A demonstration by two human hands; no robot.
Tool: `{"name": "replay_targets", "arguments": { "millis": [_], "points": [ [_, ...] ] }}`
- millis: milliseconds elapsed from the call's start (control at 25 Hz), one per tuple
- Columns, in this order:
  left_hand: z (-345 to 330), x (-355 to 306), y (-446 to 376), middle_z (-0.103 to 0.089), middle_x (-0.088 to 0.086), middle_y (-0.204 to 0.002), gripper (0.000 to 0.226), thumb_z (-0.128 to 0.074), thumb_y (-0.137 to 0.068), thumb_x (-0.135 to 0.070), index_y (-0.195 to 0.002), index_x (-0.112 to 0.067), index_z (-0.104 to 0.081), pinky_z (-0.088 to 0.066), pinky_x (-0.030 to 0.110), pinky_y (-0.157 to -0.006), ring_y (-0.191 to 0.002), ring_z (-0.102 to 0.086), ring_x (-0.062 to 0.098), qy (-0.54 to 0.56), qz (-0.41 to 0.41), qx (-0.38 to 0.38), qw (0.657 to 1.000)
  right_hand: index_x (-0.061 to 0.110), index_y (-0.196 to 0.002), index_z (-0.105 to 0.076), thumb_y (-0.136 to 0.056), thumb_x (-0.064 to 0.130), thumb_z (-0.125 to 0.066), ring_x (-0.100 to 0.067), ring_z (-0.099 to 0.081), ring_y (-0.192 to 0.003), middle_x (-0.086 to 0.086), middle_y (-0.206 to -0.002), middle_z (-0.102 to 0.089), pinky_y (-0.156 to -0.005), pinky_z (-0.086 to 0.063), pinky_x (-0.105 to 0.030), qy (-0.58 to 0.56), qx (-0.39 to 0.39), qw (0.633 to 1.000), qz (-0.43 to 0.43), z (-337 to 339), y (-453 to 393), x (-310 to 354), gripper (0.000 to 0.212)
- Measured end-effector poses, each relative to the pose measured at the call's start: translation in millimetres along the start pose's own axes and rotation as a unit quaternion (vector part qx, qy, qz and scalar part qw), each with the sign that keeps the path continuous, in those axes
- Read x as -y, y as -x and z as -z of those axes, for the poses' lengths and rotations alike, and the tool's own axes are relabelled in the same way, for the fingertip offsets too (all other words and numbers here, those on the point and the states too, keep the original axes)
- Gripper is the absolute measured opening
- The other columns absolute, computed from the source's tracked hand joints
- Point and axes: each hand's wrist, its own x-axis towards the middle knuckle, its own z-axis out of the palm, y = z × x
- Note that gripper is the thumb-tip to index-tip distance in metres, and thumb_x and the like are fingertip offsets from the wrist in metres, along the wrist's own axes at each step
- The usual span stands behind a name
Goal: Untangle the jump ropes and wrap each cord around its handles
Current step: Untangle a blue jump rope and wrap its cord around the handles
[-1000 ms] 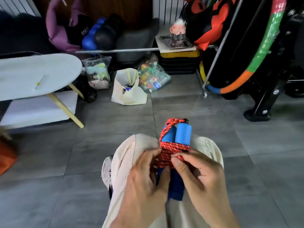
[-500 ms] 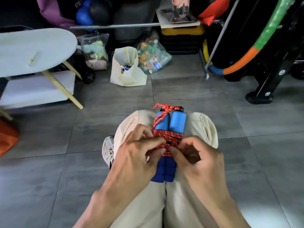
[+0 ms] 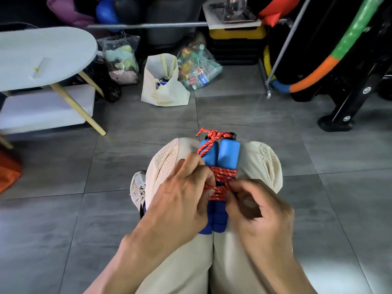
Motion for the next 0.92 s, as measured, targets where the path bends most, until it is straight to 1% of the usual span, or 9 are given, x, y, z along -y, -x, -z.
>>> {"name": "replay_targets", "arguments": {
  "millis": [80, 200, 320, 480, 560, 640, 760, 800, 920],
  "points": [
    [-3, 2, 3, -0.049, -0.001, -0.1, 0.008, -0.05, -0.088, -0.018, -0.088, -0.013, -0.056, -0.049, 0.038, -0.067, -0.085, -0.05, 0.019, -0.02, -0.033, -0.016, 0.999, 0.011, -0.099, -0.073, -0.08, 0.006, -0.072, -0.008, -0.069, -0.079, 0.008, -0.09, -0.071, -0.07, -0.055, -0.025, -0.021, -0.012, 1.0, -0.011, -2, 2, -1, 0.02],
    [-8, 7, 6, -0.052, 0.007, -0.102, 0.011, -0.048, -0.092, -0.012, -0.091, -0.007, -0.058, -0.05, 0.041, -0.065, -0.084, -0.052, 0.025, -0.041, -0.081, -0.032, 0.995, 0.009, -0.1, -0.075, -0.083, 0.001, -0.07, -0.01, -0.069, -0.089, 0.004, -0.097, -0.071, -0.075, -0.053, -0.025, -0.047, 0.008, 0.999, -0.008, -4, -2, -1, 0.02],
    [-14, 13, 8, -0.052, 0.011, -0.105, 0.01, -0.049, -0.093, -0.004, -0.093, -0.003, -0.059, -0.05, 0.042, -0.065, -0.082, -0.054, 0.031, -0.046, -0.129, -0.048, 0.989, 0.015, -0.101, -0.076, -0.089, 0.005, -0.064, -0.013, -0.066, -0.088, 0.003, -0.095, -0.065, -0.072, -0.052, -0.028, -0.035, 0.052, 0.998, -0.003, -5, -5, 0, 0.02],
    [-14, 19, 0, -0.046, 0.008, -0.108, 0.012, -0.054, -0.09, 0.002, -0.098, -0.006, -0.053, -0.05, 0.042, -0.062, -0.082, -0.055, 0.031, -0.053, -0.168, -0.058, 0.983, 0.025, -0.106, -0.069, -0.093, 0.013, -0.058, -0.014, -0.059, -0.09, 0.009, -0.098, -0.054, -0.076, -0.049, -0.03, 0.01, 0.105, 0.994, 0.015, -3, -12, 1, 0.022],
    [-13, 20, -3, -0.053, 0.011, -0.105, 0.008, -0.051, -0.093, -0.002, -0.096, -0.004, -0.058, -0.05, 0.042, -0.064, -0.082, -0.054, 0.032, -0.044, -0.164, -0.058, 0.984, 0.025, -0.107, -0.066, -0.09, 0.016, -0.06, -0.018, -0.057, -0.091, 0.009, -0.1, -0.051, -0.077, -0.05, -0.033, 0.038, 0.131, 0.99, 0.025, -3, -16, 3, 0.021],
    [-13, 20, -3, -0.06, 0.01, -0.101, 0.012, -0.051, -0.094, -0.003, -0.094, -0.002, -0.063, -0.049, 0.04, -0.072, -0.084, -0.055, 0.032, -0.027, -0.146, -0.06, 0.987, 0.024, -0.107, -0.066, -0.086, 0.014, -0.062, -0.019, -0.057, -0.09, 0.008, -0.1, -0.051, -0.077, -0.05, -0.034, 0.06, 0.146, 0.987, 0.033, -1, -18, 3, 0.023],
    [-14, 17, 0, -0.064, 0.003, -0.097, 0.013, -0.053, -0.095, -0.007, -0.093, -0.004, -0.066, -0.045, 0.029, -0.086, -0.088, -0.056, 0.027, 0.014, -0.12, -0.074, 0.99, 0.019, -0.105, -0.072, -0.088, 0.006, -0.063, -0.014, -0.061, -0.088, 0.008, -0.098, -0.056, -0.076, -0.048, -0.023, 0.0, 0.153, 0.988, 0.028, 6, -20, 0, 0.023],
    [-14, 17, 0, -0.064, 0.002, -0.095, 0.013, -0.054, -0.094, -0.009, -0.092, -0.004, -0.066, -0.043, 0.026, -0.087, -0.088, -0.055, 0.026, 0.024, -0.112, -0.08, 0.99, 0.017, -0.103, -0.073, -0.087, 0.003, -0.066, -0.012, -0.063, -0.088, 0.007, -0.097, -0.059, -0.075, -0.049, -0.021, -0.015, 0.143, 0.989, 0.021, 8, -19, -1, 0.022],
    [-14, 15, 0, -0.064, -0.001, -0.09, 0.011, -0.057, -0.092, -0.01, -0.088, -0.006, -0.067, -0.041, 0.021, -0.087, -0.087, -0.054, 0.022, 0.032, -0.084, -0.096, 0.991, 0.013, -0.091, -0.071, -0.082, 0.003, -0.073, -0.011, -0.066, -0.081, 0.008, -0.088, -0.064, -0.069, -0.052, -0.028, -0.014, 0.076, 0.997, -0.008, 6, -13, -1, 0.013]
  ]
}}
